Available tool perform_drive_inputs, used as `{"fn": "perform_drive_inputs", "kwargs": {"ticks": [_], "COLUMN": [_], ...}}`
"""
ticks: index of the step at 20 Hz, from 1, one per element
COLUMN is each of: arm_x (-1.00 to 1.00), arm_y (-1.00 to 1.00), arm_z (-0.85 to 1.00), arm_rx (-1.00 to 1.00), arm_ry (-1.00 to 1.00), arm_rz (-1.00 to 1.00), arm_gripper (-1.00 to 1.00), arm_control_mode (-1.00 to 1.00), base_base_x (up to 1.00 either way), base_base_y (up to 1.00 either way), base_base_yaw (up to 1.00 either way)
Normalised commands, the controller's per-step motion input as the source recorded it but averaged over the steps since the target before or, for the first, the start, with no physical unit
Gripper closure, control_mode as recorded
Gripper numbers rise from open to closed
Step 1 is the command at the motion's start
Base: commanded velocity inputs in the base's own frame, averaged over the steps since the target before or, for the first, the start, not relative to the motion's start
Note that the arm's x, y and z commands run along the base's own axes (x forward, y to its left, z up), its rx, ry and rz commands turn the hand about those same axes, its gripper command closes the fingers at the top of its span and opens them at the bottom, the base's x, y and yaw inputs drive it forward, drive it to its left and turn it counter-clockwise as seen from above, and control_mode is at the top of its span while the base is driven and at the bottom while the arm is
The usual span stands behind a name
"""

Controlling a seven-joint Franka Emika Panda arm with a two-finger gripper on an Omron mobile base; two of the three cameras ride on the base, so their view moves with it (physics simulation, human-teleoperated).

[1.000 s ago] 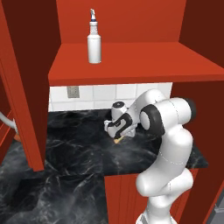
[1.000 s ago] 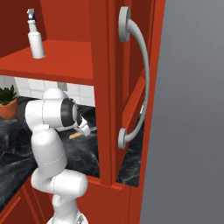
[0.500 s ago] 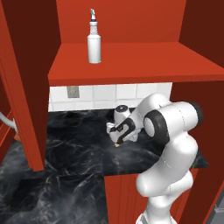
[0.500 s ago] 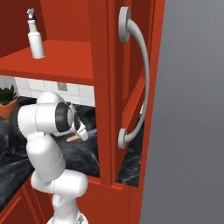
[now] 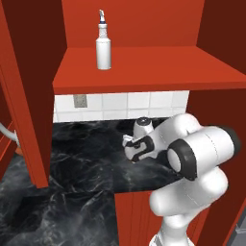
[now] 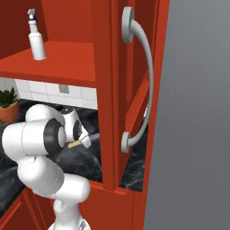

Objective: Move the cutting board and knife to the sink. Then move spray from the cabinet to the counter.

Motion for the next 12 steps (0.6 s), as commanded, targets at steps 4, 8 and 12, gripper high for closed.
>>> {"fn": "perform_drive_inputs", "kwargs": {"ticks": [4,8,12], "arm_x": [-0.39,-0.41,-0.35], "arm_y": [-0.15,-0.18,-0.16], "arm_z": [0.36,0.36,0.30], "arm_rx": [0.01,0.03,0.01], "arm_ry": [-0.03,-0.02,0.00], "arm_rz": [0.00,0.00,0.05], "arm_gripper": [1.00,1.00,1.00], "arm_control_mode": [-1.00,-1.00,-1.00], "base_base_x": [0.00,0.00,0.00], "base_base_y": [0.00,0.00,0.00], "base_base_yaw": [0.00,0.00,0.00]}}
